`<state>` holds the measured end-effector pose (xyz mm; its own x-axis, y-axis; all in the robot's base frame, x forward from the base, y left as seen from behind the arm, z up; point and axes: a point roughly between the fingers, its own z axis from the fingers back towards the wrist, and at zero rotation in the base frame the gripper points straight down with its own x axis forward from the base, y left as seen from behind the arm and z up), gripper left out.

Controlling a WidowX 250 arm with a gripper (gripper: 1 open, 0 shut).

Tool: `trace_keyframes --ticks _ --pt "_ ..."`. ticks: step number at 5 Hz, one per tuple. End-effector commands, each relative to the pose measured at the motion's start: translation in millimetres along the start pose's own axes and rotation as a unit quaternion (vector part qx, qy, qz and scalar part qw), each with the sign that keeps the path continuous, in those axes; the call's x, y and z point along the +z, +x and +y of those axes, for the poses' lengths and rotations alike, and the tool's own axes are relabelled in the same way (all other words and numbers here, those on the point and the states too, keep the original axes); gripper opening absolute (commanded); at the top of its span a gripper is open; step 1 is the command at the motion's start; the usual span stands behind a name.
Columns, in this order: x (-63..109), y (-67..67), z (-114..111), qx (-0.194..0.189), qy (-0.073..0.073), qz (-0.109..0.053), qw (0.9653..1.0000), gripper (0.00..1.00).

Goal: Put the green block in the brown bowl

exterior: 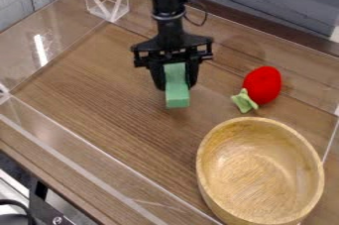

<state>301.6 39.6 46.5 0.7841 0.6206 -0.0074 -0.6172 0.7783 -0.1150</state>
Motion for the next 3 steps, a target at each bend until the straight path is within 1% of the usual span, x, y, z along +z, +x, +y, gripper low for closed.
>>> trace_keyframes --ticks 1,2,3 --pt "22.5 19.2 -3.5 -0.042 -0.016 -0.048 0.9978 0.00" --pt "28.0 24.5 -3.0 -0.077 -0.017 -0.064 0.9949 0.00" --pt "40.4 33.4 2.8 -0.067 -0.011 -0.084 0.9941 0.00"
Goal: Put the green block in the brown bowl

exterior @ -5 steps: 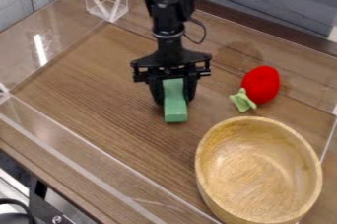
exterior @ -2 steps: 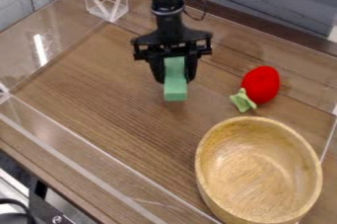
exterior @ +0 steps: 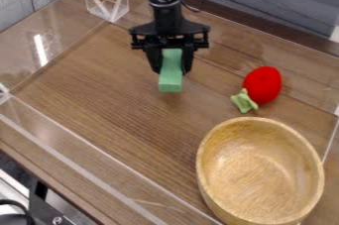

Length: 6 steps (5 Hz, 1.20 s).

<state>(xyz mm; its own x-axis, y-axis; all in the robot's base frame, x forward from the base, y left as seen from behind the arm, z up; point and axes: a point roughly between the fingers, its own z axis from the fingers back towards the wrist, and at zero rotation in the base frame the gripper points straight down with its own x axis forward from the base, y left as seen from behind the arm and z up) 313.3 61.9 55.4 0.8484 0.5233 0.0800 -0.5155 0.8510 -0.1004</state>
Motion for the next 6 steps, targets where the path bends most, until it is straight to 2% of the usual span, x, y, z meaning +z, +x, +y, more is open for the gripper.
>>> trace_keyframes --ticks 1,2,3,4,5,6 --pt "32.8 23.2 3.2 0.001 -0.006 -0.062 0.9980 0.00" --pt "25.1 26.1 -8.5 -0.007 -0.002 -0.064 0.9979 1.00" --pt "17.1 20.4 -21.7 -0.019 0.007 -0.060 0.9980 0.00" --pt "0.8 13.4 -25.0 0.012 0.026 -0.057 0.9980 1.00" --pt "-2.5 7.7 -24.4 0.037 0.032 -0.058 0.9971 1.00" --pt "-19.9 4.2 -32.2 0.005 0.040 -0.051 0.9979 1.00"
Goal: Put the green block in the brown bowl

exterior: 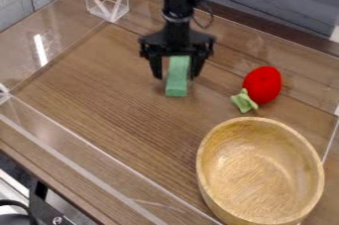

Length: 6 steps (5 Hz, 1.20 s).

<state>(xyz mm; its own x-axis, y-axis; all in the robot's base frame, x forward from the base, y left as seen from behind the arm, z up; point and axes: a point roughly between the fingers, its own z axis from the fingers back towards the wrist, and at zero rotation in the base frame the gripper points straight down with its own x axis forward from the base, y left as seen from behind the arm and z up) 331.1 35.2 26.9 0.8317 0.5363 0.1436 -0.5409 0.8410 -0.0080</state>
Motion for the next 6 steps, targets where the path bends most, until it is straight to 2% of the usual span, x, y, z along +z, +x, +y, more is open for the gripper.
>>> trace_keyframes --ticks 1,4,6 --pt "19.2 4.6 -8.5 -0.040 -0.020 -0.018 0.9989 0.00" --pt "50.4 4.1 -2.1 -0.014 -0.035 -0.028 0.9989 0.00" --pt "45.4 10.3 6.1 0.004 -0.028 -0.039 0.9988 0.00"
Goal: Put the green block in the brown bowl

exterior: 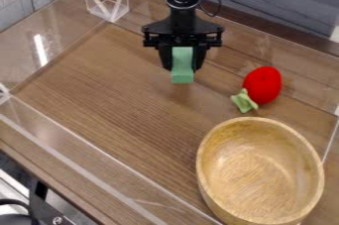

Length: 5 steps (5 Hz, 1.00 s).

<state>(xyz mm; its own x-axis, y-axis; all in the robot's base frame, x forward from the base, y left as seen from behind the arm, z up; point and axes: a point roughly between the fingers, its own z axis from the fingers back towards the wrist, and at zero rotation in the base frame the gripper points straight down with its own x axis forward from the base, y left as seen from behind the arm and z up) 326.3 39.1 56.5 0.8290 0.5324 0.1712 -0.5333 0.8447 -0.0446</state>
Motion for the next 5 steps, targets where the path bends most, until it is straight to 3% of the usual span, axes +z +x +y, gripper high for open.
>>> trace_keyframes --ticks 1,2,4,5 --pt "19.1 5.1 1.2 0.004 -0.005 -0.029 0.9996 0.00" --pt "23.5 3.0 0.9 0.005 -0.003 -0.033 0.9994 0.00" --pt "13.0 3.8 21.4 0.040 0.008 -0.042 0.9983 0.00" --pt "14.8 20.4 -0.4 0.046 -0.004 -0.045 0.9979 0.00"
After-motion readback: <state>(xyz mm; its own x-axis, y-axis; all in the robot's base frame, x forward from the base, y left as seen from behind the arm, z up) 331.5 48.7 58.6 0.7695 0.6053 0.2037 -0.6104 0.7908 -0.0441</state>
